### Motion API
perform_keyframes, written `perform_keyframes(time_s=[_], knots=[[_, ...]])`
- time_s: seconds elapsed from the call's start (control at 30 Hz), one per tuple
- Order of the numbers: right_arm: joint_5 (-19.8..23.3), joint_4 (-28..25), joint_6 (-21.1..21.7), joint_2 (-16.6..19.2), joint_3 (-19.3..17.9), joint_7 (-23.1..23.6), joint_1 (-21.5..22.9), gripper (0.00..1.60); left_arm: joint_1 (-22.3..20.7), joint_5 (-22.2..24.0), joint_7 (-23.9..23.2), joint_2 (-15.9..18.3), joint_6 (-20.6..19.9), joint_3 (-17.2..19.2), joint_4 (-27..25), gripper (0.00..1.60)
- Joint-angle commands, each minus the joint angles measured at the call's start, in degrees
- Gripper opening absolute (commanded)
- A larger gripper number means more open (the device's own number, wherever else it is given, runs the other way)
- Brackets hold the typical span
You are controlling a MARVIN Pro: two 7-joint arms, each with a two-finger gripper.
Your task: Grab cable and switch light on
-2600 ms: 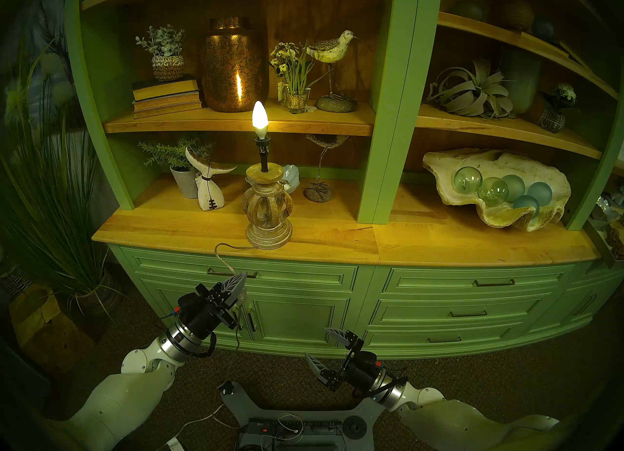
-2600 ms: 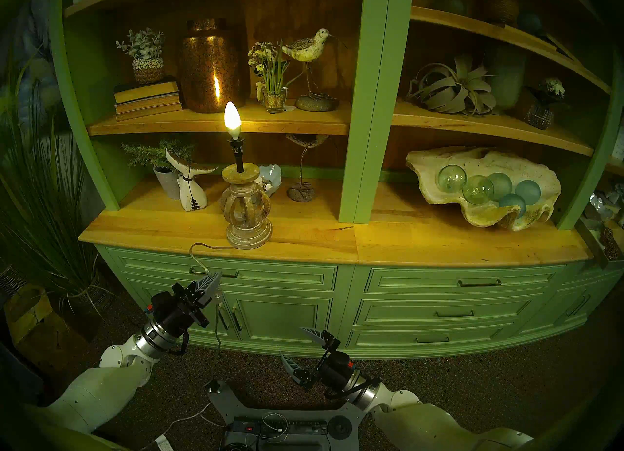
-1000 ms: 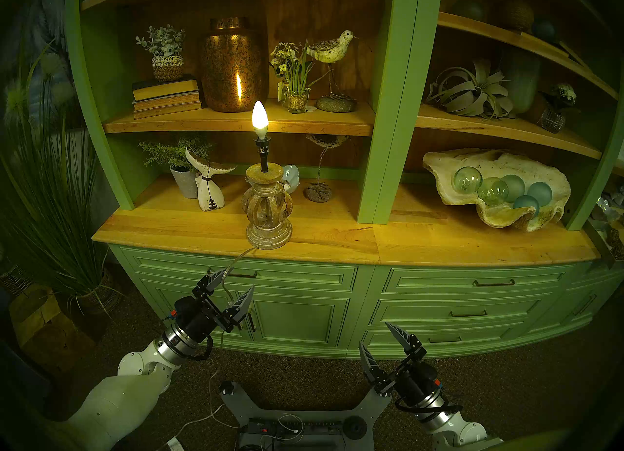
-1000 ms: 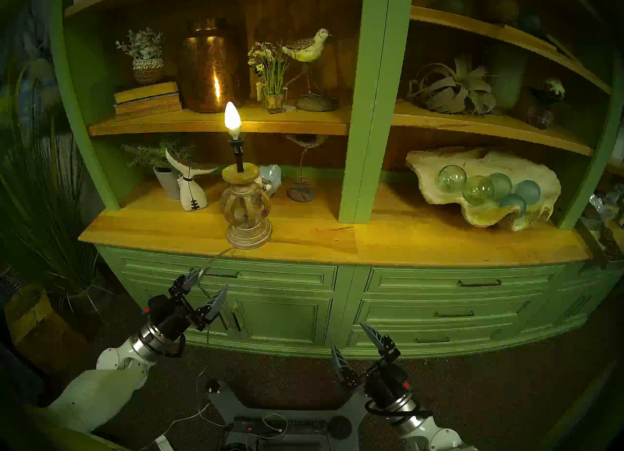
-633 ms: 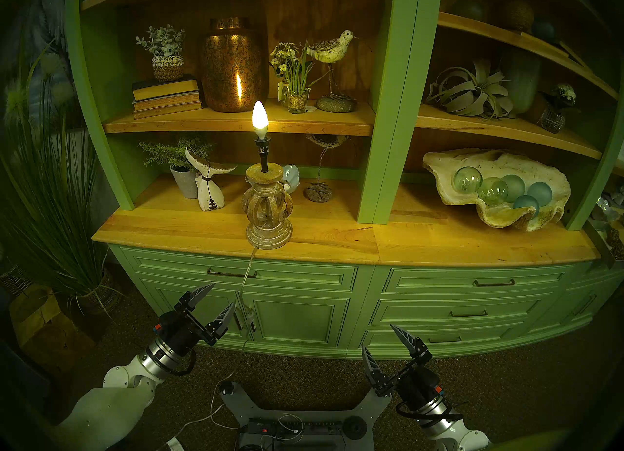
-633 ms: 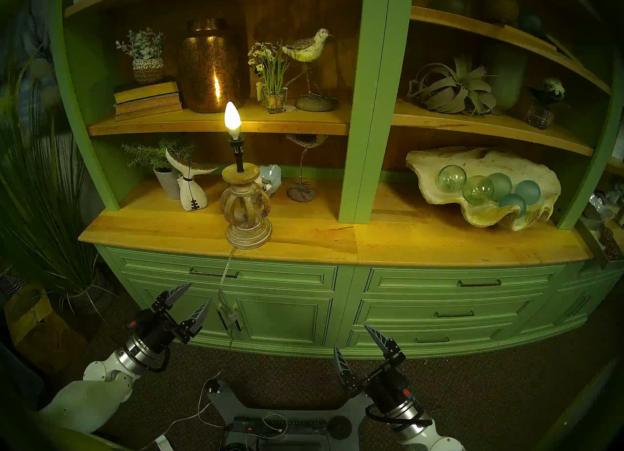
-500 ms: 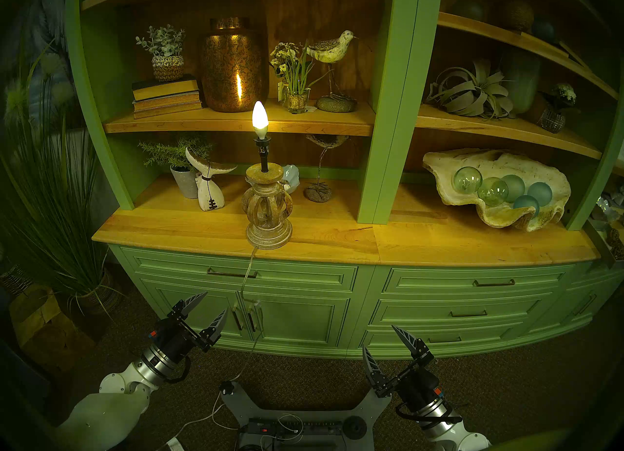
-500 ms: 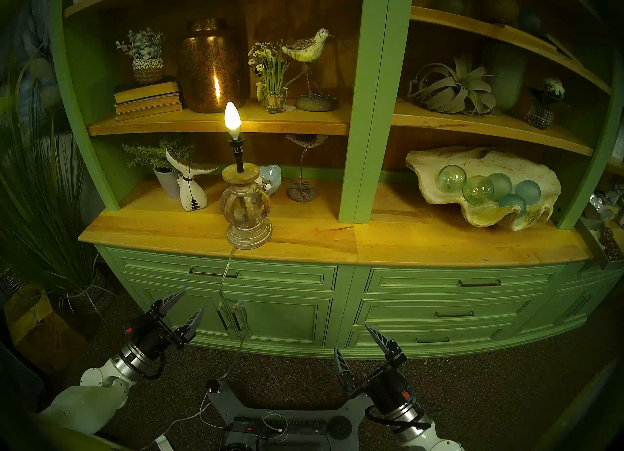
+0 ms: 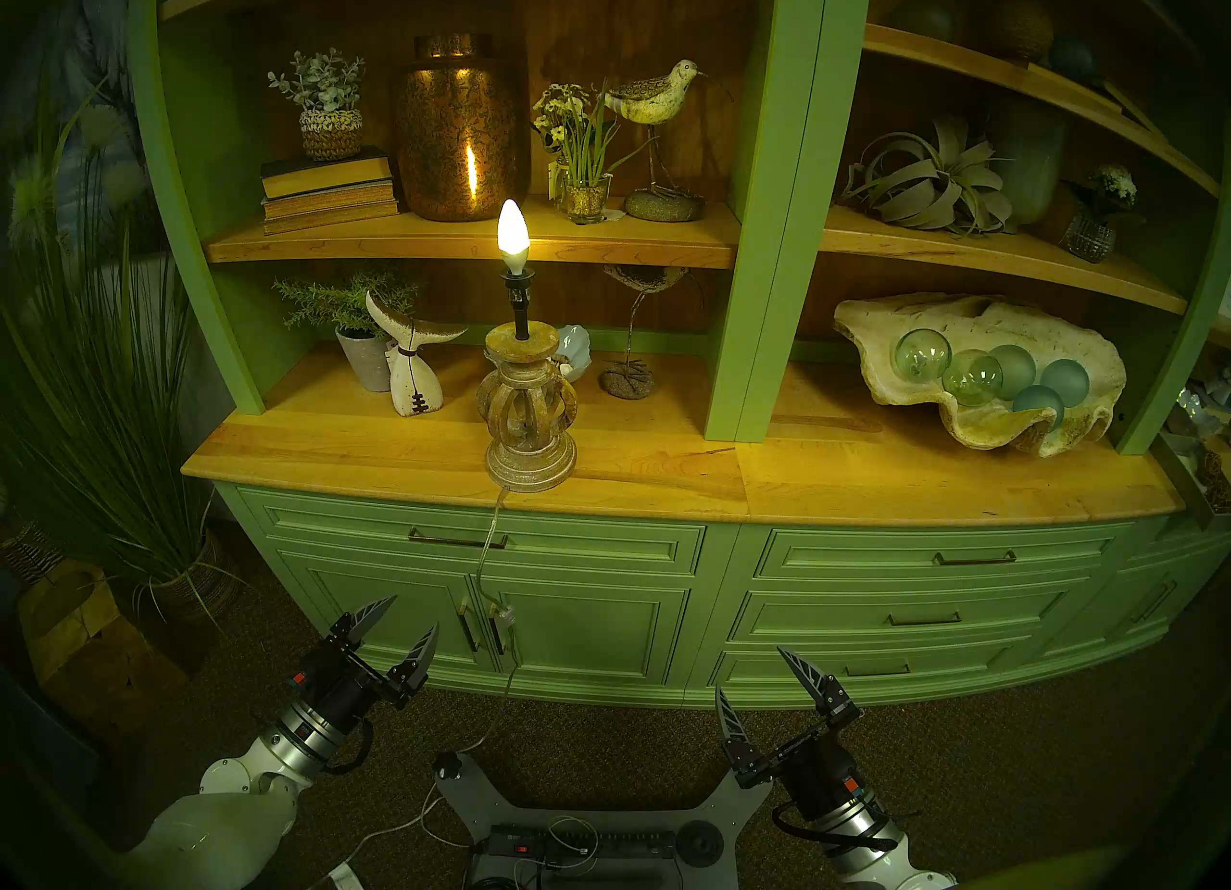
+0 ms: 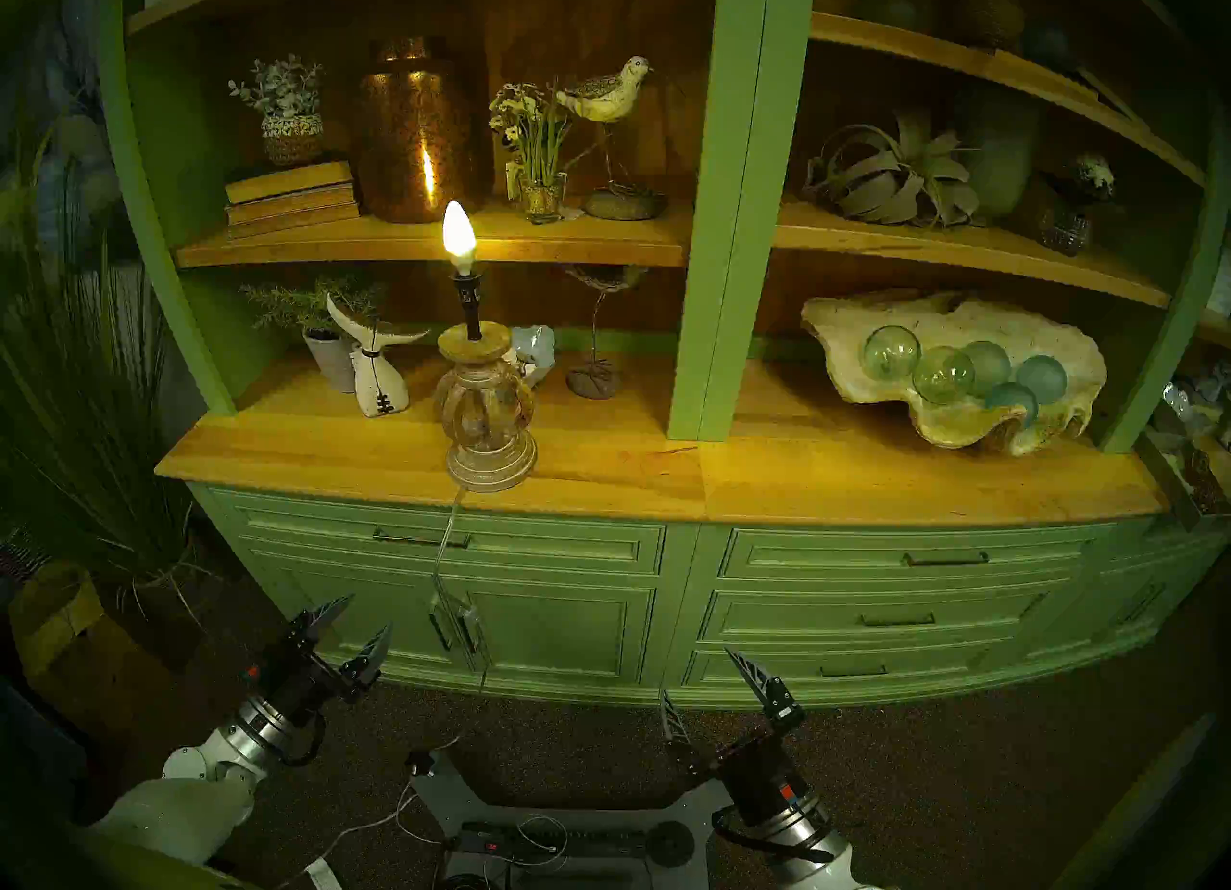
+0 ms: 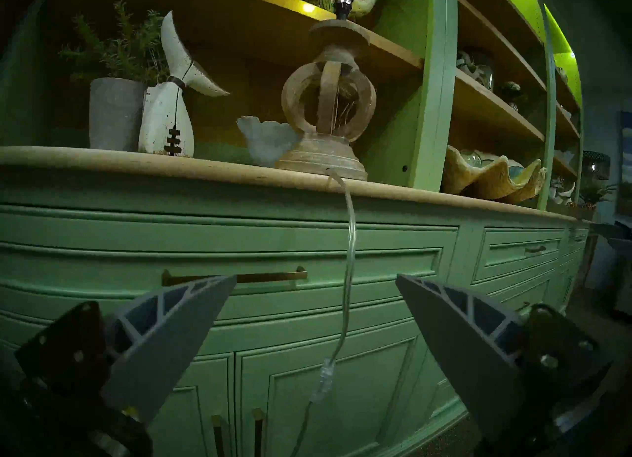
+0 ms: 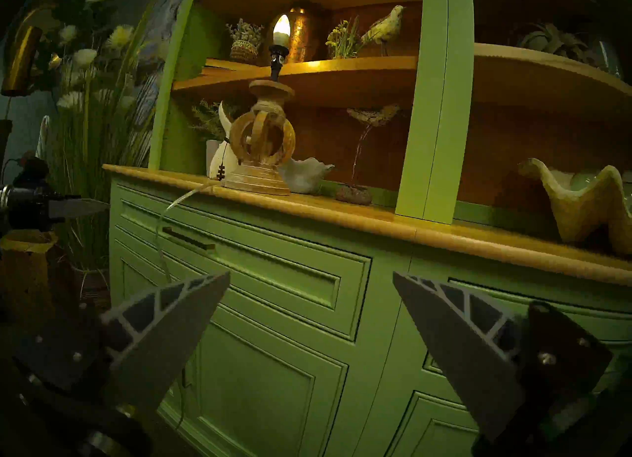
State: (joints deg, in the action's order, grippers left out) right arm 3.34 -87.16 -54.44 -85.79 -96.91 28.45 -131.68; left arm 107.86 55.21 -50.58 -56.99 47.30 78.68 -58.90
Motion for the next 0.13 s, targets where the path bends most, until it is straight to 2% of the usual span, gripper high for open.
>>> perform_keyframes(time_s=[0.0, 0.1], knots=[[-2.8, -2.4, -0.6, -3.1, -1.3, -1.5, 0.1, 1.6, -0.9, 1.1, -1.3, 0.2, 0.4, 0.6, -1.4, 1.6], [-3.4, -2.5, -0.6, -3.5, -1.5, -1.7, 0.1, 1.6, -0.9, 1.2, -1.5, 0.1, 0.4, 0.7, -1.4, 1.6]])
